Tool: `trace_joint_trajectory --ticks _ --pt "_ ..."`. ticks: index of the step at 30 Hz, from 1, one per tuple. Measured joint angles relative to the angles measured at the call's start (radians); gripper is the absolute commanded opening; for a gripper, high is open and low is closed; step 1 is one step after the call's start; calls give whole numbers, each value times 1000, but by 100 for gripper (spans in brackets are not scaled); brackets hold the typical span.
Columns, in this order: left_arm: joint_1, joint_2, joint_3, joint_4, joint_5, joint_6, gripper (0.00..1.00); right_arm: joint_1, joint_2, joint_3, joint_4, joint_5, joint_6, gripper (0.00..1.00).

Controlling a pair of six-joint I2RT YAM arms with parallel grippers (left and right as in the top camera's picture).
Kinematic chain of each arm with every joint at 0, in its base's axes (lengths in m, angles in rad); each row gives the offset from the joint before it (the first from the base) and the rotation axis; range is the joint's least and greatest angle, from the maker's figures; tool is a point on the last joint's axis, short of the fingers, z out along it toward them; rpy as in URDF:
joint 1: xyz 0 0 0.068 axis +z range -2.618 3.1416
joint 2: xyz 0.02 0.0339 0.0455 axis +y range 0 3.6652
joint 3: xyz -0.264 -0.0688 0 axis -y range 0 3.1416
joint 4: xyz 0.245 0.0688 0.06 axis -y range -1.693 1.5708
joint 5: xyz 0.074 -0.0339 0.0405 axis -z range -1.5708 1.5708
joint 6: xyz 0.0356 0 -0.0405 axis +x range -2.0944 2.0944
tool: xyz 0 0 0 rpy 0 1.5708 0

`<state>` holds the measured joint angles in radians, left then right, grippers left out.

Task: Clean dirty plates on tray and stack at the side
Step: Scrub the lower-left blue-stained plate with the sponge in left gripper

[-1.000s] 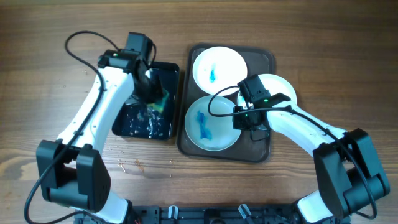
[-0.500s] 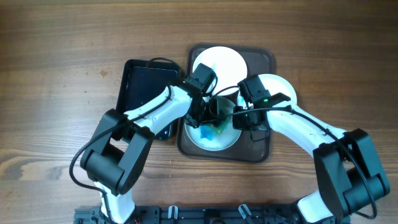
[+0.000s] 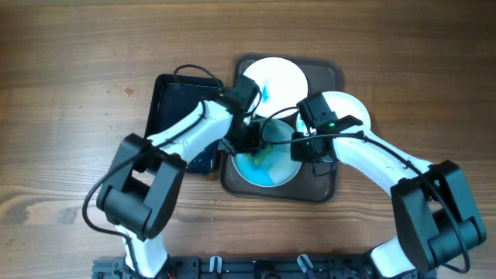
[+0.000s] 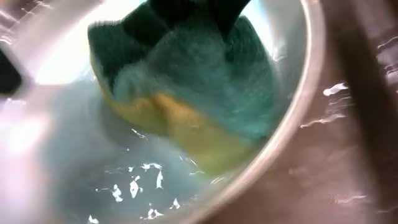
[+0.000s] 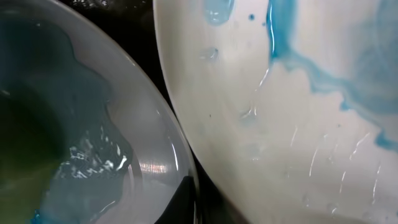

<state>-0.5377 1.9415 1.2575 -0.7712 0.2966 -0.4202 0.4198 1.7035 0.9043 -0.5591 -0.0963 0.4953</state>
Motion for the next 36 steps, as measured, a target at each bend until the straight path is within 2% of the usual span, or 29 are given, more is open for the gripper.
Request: trace_joint_trajectory --ticks 3,5,8,13,16,19,22,24,26,28,31,33,36 --pt "-31 20 -11 132 196 27 4 0 0 1 -2 4 10 4" --pt "-94 24 -14 139 283 34 4 0 0 1 -5 5 10 4" --pt "-107 24 -16 101 274 4 4 0 -2 1 -12 8 10 4" --pt "-82 21 -4 -101 114 -42 4 0 -2 2 -13 9 14 4" --pt "-82 3 7 -216 -96 -54 4 0 -2 2 -13 6 18 4" --pt "-89 -3 14 -232 -259 -57 4 14 -2 2 -3 -35 28 4" --pt "-91 -3 13 -205 -291 -56 4 15 -2 2 -2 -42 32 4" --pt "-85 -6 4 -161 -239 -45 4 14 -2 2 -4 -32 32 4" --pt "-68 -10 -14 -76 -117 -32 4 2 -2 2 -10 -5 35 4" --pt "-59 -8 -41 84 43 -31 4 -18 -6 2 -12 35 36 4" --pt "-114 11 -66 262 181 -45 4 -17 -6 2 -12 45 36 4" --pt "-152 15 -83 330 206 -62 4 -18 -6 2 -15 56 35 4" --pt "-156 16 -88 349 180 -100 4 -18 -7 2 -16 60 35 4"
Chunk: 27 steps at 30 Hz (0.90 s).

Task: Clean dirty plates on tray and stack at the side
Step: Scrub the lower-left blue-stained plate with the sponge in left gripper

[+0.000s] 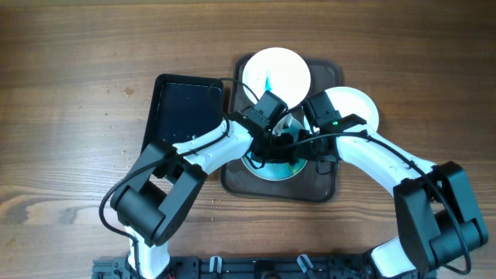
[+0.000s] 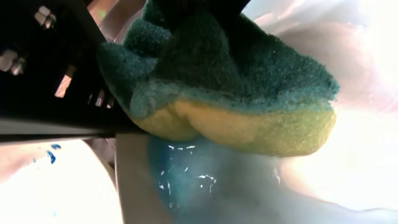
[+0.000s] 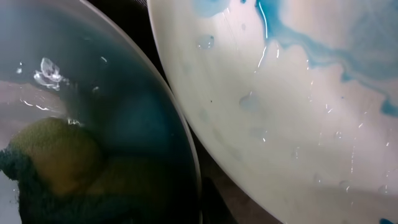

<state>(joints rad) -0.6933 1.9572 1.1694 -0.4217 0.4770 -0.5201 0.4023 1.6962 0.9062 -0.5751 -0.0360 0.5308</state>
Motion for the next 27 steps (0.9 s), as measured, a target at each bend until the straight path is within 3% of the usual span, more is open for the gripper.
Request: trace_joint_trajectory --ticks 4,7,10,14,16,19,23,27 --pt "2 -1 0 1 -78 -25 4 0 0 0 10 0 0 4" --pt "24 -11 16 -20 -222 -29 4 5 0 2 23 -4 0 4" --pt "69 -16 52 -122 -395 -29 4 6 0 2 22 -10 0 4" --pt "71 -22 78 -276 -473 -29 4 25 1 2 21 -61 0 4" --pt "77 -25 84 -364 -432 8 4 28 2 2 11 -76 -1 4" --pt "117 -24 77 -397 -246 140 4 27 2 2 -5 -71 -5 4" --pt "132 -10 51 -435 14 220 4 26 2 2 -8 -65 -12 4" --pt "111 3 34 -420 144 251 4 26 2 2 -8 -64 -11 4"
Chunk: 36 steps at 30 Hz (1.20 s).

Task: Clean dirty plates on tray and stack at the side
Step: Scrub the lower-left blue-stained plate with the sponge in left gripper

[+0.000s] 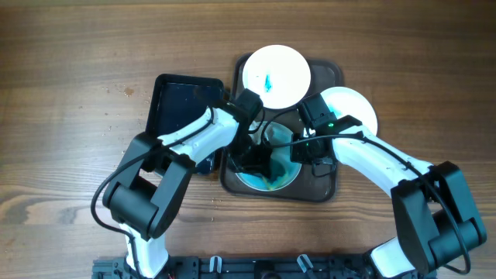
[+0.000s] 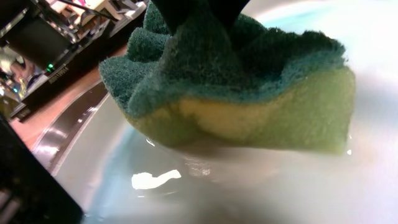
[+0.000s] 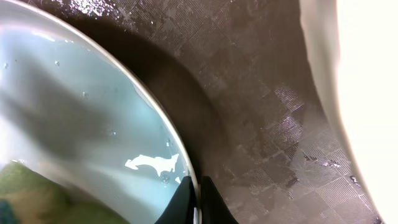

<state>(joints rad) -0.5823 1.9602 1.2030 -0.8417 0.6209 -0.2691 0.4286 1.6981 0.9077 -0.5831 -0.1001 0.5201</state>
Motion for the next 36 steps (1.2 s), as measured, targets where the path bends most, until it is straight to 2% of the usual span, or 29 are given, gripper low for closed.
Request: trace_joint_trajectory --ticks 3,6,10,12,15,22,26,30,36 --pt "-45 2 -5 101 -18 -14 4 0 0 0 0 6 3 4" --pt "-67 2 11 21 -114 -37 4 0 0 0 -3 8 3 4" --pt "-96 -18 40 -127 -391 -148 4 0 0 0 -5 -9 7 4" --pt "-100 -29 45 -162 -591 -242 4 8 0 0 -1 -46 18 4" --pt "-90 -29 47 -157 -700 -304 4 11 2 0 11 -76 29 4" --pt "-45 -31 45 -79 -707 -370 4 11 2 1 20 -72 29 4" --pt "3 -39 24 105 -566 -343 4 -10 2 8 17 12 21 4" --pt "26 -20 1 357 -383 -338 4 -25 0 10 14 80 13 4" --pt "-29 27 -4 544 -271 -338 4 -26 0 10 7 113 3 4"
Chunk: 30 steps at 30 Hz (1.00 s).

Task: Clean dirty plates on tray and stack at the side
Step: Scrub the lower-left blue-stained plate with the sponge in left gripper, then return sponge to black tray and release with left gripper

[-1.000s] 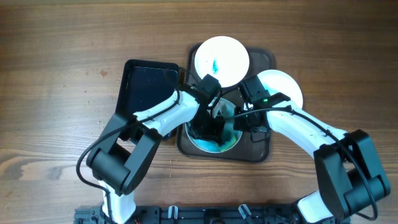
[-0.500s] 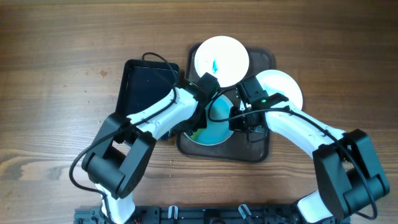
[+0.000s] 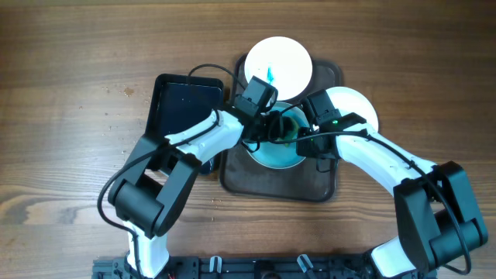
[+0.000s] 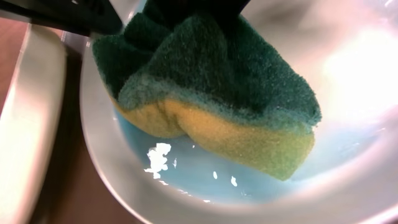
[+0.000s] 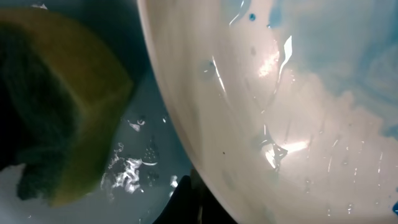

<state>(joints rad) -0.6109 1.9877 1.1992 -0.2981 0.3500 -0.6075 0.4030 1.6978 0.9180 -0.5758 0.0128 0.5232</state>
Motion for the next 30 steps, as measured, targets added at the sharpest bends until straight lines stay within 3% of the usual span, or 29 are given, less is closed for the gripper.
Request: trace_joint_trajectory --ticks 3,5,9,18,21,26,28,29,30 --pt "2 9 18 -80 43 29 4 0 0 0 -9 11 -8 4" --pt "26 -8 37 -269 51 53 4 7 0 0 -6 -12 -23 4" --pt "79 -80 25 -497 -105 68 4 15 0 0 -6 -34 -32 4" --pt "129 -396 2 -586 -272 72 4 19 0 -1 -6 -53 -31 4" --pt "240 -499 2 -618 -296 84 4 19 0 -1 -6 -53 -31 4" --pt "435 -394 -76 -527 -357 129 4 19 0 -1 -5 -53 -31 4" --pt "470 -308 -116 -487 -332 161 9 19 0 -1 -6 -55 -32 4" --pt "479 -288 -121 -462 -315 177 22 18 0 -1 -6 -57 -32 4" --pt "483 -284 -122 -447 -306 186 26 17 0 -1 -6 -57 -31 4"
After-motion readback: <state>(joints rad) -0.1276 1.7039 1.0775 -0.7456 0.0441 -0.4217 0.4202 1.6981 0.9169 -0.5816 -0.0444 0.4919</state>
